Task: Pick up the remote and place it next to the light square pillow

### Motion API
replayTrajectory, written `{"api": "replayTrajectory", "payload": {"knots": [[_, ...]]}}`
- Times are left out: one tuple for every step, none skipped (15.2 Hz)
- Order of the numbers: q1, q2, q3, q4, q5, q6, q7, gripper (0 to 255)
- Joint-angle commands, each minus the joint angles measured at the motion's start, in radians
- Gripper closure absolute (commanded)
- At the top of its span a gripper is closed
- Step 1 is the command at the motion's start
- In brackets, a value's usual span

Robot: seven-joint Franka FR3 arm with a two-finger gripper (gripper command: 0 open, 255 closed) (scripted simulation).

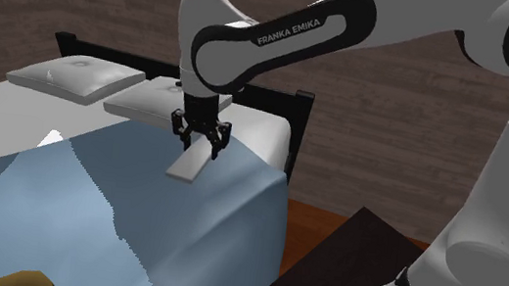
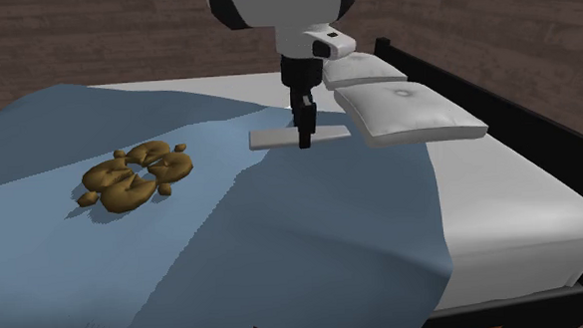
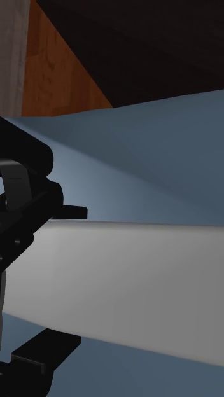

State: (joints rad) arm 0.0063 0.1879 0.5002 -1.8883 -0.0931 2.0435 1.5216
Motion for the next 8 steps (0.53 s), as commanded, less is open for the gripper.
{"api": "replayTrajectory", "payload": {"knots": [[-0.001,-0.011,0.002,0.017,0.007,-0.026,-0.003,255],[-0.001,-0.015,0.003,0.025,0.009,-0.039,-0.005,255],[-0.001,-0.016,0.003,0.027,0.010,-0.041,-0.005,255],[-0.011,-0.004,-0.006,0.043,0.005,-0.046,-0.023,255],[-0.021,0.009,-0.015,0.060,0.000,-0.051,-0.041,255],[-0.030,0.023,-0.024,0.079,-0.005,-0.057,-0.059,255],[-0.040,0.038,-0.032,0.099,-0.010,-0.063,-0.076,255],[-0.048,0.054,-0.041,0.120,-0.016,-0.069,-0.093,255]]}}
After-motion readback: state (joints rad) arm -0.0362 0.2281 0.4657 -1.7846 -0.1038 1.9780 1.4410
